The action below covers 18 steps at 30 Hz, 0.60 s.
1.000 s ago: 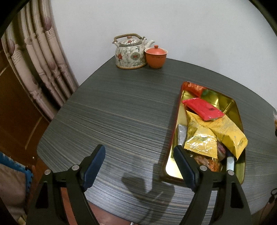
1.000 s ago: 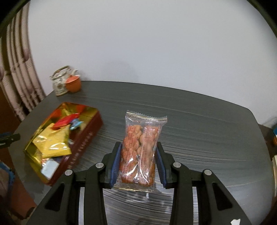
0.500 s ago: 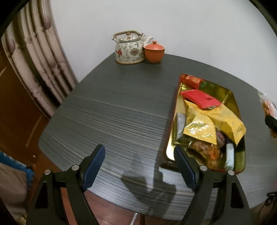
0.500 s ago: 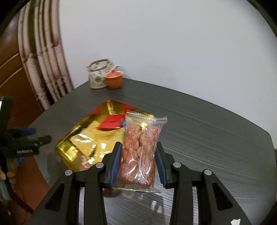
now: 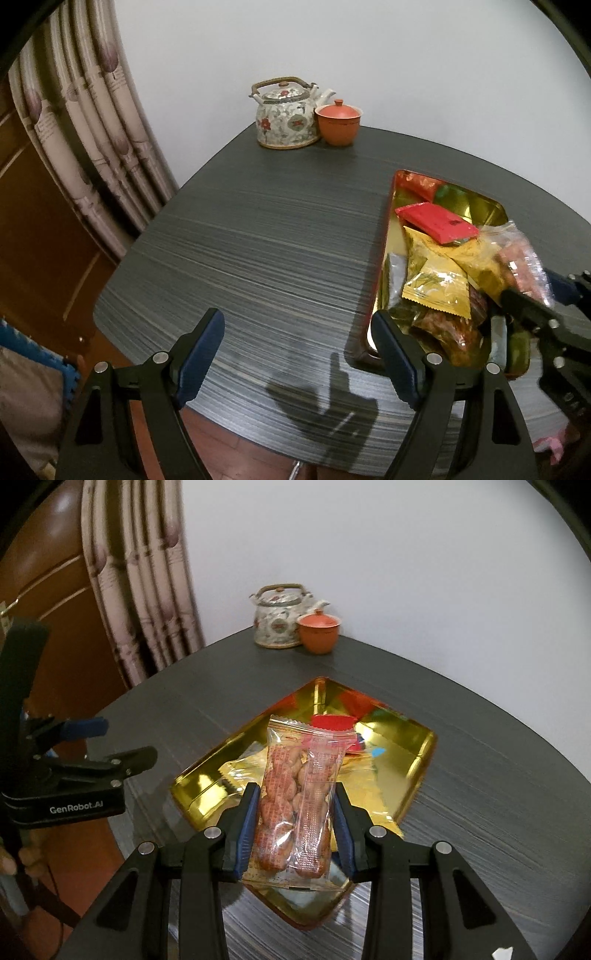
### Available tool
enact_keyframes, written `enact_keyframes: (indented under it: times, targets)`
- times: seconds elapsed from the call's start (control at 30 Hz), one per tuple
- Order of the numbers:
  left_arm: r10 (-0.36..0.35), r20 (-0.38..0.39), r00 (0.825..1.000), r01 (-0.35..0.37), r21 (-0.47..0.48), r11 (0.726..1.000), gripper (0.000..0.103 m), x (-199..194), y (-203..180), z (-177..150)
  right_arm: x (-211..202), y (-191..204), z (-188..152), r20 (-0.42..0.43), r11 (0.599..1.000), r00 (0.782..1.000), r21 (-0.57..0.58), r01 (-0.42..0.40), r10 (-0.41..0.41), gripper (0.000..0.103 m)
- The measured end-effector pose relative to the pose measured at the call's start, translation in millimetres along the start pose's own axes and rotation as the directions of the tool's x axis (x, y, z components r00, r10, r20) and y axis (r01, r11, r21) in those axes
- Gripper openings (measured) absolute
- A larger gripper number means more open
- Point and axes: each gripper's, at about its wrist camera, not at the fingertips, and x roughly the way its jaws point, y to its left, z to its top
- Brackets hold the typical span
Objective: Organize snacks
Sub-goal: 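Carry the peanut bag over the tin with the right gripper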
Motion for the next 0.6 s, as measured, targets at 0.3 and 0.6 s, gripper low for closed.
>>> enact_keyframes:
  times: [0.3,0.6]
  targets:
    - [0.005,0.002,1.000,-0.005,0.006,1.000,0.082,0,-1,0,21,3,-7,-0.047,1.000,0.999,-0.017,-0.018,0.017,0.035]
    - [-0.001,-0.003,1.000,0.001,0.000,1.000,0.082,0,-1,0,39,-6,-2,-0.056,0.998,0.998,-0.039,0.040,-0.042,0.035]
